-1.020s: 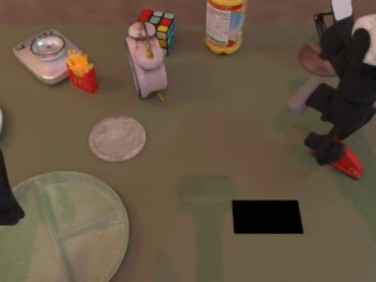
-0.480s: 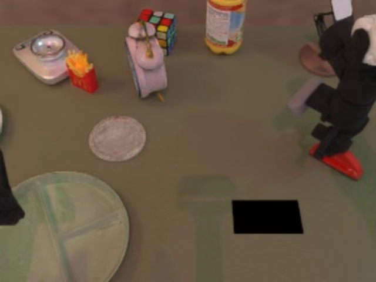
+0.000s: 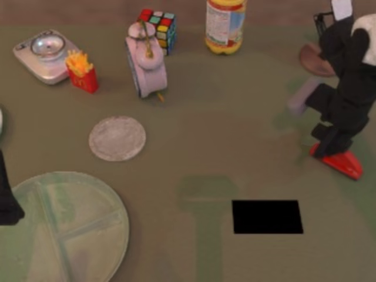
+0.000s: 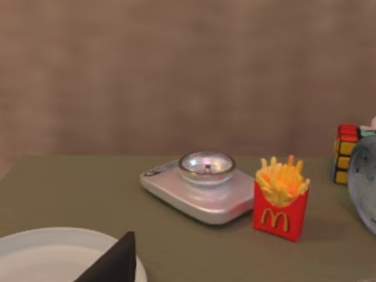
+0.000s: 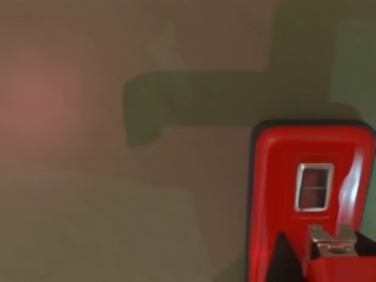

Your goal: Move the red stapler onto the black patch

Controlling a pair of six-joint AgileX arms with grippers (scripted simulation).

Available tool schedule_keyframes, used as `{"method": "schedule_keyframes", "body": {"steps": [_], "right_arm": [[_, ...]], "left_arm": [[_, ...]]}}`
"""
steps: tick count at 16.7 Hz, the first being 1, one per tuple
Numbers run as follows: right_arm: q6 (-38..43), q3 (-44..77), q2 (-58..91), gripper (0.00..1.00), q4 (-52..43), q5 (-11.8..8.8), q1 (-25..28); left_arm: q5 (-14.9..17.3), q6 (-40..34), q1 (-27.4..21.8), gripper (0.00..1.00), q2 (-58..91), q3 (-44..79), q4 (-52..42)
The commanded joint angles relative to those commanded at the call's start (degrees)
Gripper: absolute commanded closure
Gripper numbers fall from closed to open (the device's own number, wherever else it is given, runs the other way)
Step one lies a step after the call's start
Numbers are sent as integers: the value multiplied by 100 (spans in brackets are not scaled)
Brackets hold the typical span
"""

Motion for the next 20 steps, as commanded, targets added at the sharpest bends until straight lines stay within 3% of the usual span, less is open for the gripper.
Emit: {"method": "schedule_keyframes", "body": {"steps": [9, 16, 20], "right_arm": [[-20, 1410, -454, 100, -1915, -4, 37], [45, 1506, -500, 100, -1991, 5, 25], [848, 1577, -596, 100, -1766, 118, 167]], "left_arm": [[0, 0, 0, 0, 0, 0, 0], [0, 0, 0, 0, 0, 0, 0], [0, 0, 0, 0, 0, 0, 0]]}}
